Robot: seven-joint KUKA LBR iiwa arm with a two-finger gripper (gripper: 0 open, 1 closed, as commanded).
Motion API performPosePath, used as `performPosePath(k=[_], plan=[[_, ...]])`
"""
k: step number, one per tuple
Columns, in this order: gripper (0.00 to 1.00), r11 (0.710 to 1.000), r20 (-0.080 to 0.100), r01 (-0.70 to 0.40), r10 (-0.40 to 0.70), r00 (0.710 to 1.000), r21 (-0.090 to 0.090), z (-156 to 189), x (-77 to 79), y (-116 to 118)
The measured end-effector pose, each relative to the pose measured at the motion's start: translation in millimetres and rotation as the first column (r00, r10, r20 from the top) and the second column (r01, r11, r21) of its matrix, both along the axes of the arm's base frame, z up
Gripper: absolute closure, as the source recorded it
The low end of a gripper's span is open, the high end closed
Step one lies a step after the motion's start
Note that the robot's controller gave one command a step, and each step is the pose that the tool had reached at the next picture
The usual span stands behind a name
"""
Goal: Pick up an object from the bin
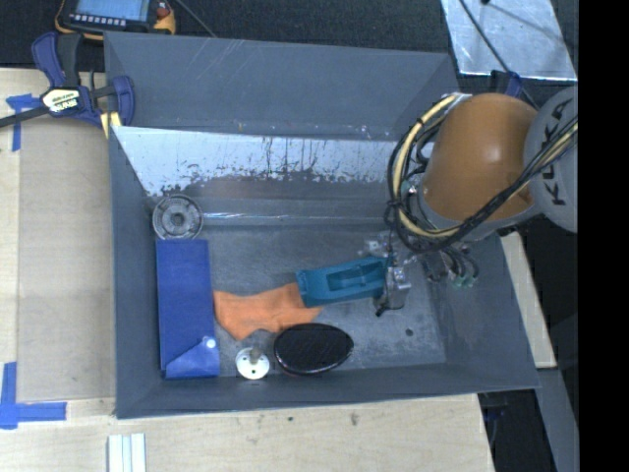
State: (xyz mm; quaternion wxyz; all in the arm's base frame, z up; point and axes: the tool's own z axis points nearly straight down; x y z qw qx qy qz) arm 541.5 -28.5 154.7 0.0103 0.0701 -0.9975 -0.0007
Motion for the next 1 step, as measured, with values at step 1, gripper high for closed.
performPosePath(k=[1], plan=[[1.0,0.999,0.037,-0.032,0.032,0.999,-0.001,3.2,-1.5,-16.9]])
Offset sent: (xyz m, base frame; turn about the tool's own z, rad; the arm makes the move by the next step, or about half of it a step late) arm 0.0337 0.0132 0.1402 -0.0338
